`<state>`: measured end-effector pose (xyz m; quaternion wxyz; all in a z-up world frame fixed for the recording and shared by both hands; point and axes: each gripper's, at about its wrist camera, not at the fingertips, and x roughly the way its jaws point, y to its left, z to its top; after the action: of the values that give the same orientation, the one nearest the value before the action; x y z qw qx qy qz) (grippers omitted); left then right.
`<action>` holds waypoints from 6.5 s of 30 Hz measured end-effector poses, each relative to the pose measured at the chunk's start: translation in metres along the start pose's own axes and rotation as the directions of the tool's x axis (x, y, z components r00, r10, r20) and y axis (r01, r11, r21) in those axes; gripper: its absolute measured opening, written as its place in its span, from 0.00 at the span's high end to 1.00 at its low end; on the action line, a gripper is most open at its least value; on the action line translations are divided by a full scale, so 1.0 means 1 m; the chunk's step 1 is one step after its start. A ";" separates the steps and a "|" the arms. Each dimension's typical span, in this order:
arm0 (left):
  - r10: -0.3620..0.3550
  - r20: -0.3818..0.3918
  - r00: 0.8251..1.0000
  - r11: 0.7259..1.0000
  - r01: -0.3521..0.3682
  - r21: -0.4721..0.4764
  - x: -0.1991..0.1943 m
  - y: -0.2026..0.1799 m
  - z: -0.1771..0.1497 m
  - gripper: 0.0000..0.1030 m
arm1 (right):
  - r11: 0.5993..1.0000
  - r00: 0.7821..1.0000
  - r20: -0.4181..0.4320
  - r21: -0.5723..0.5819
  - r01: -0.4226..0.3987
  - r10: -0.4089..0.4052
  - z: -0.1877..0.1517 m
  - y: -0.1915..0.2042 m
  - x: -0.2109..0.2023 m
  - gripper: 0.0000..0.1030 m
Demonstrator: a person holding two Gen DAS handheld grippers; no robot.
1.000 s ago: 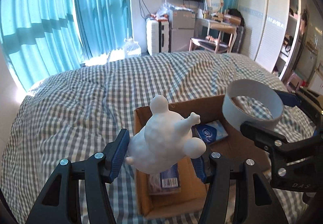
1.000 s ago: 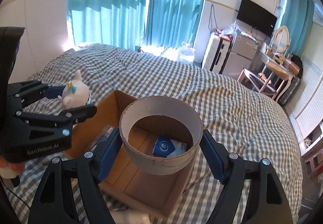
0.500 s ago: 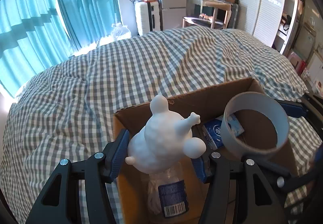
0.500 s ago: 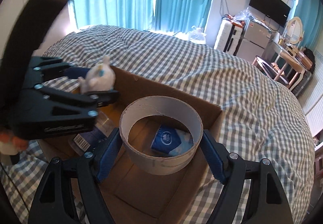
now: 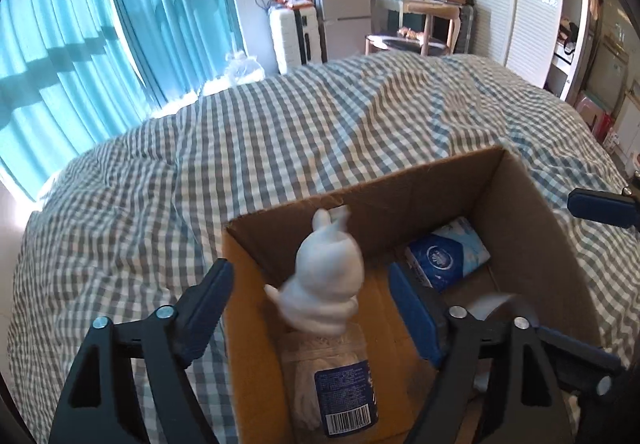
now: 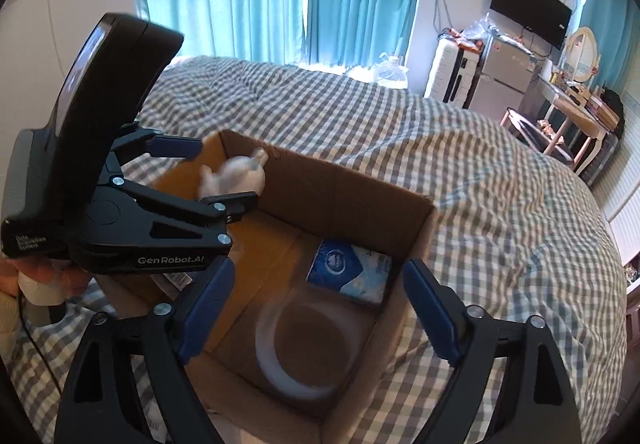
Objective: Organize objects
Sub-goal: 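Lower the figurine and white band into the box and open both grippers, then move both grippers back toward the items left on the bed, then grasp the black roll with the left gripper while the right gripper grasps the earbud case, then carry the black roll and earbud case into the box and open both grippers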
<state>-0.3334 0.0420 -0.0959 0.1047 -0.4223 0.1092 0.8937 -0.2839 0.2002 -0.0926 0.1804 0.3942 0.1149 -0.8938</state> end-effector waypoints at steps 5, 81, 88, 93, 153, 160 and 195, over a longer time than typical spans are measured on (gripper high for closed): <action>0.023 0.033 0.999 1.000 -0.022 -0.012 -0.024 -0.001 0.003 0.15 | 1.000 0.999 0.037 0.021 0.011 -0.012 0.000 -0.005 -0.026 0.15; 0.051 0.009 0.999 0.997 -0.050 -0.060 -0.163 -0.063 -0.213 0.91 | 0.988 1.000 0.018 0.153 0.023 -0.026 -0.180 0.056 -0.132 0.07; 0.159 0.054 0.986 0.978 -0.150 -0.143 -0.183 -0.014 -0.201 0.91 | 0.998 0.999 -0.035 0.055 -0.012 0.014 -0.176 0.080 -0.098 0.07; 0.169 0.047 0.985 0.972 -0.158 -0.174 -0.183 0.003 -0.208 0.91 | 0.999 0.989 -0.146 -0.033 -0.008 0.003 -0.178 0.095 -0.060 0.07; 0.026 0.110 0.994 0.997 -0.018 -0.074 -0.215 -0.043 -0.210 0.91 | 0.995 0.996 0.085 -0.090 0.035 -0.027 -0.162 0.125 -0.169 0.49; 0.015 0.151 0.988 0.998 -0.005 -0.067 -0.224 -0.033 -0.170 0.91 | 0.993 0.993 0.117 -0.112 0.048 -0.035 -0.134 0.118 -0.180 0.49; -0.030 -0.008 1.000 0.999 0.030 0.028 -0.030 -0.006 -0.009 0.91 | 0.995 0.998 -0.048 -0.085 -0.042 0.038 -0.004 0.019 -0.010 0.49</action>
<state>-0.3066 0.0419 -0.0785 0.1235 -0.4257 0.1156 0.8889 -0.2676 0.1868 -0.0892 0.2126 0.4090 0.1495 -0.8748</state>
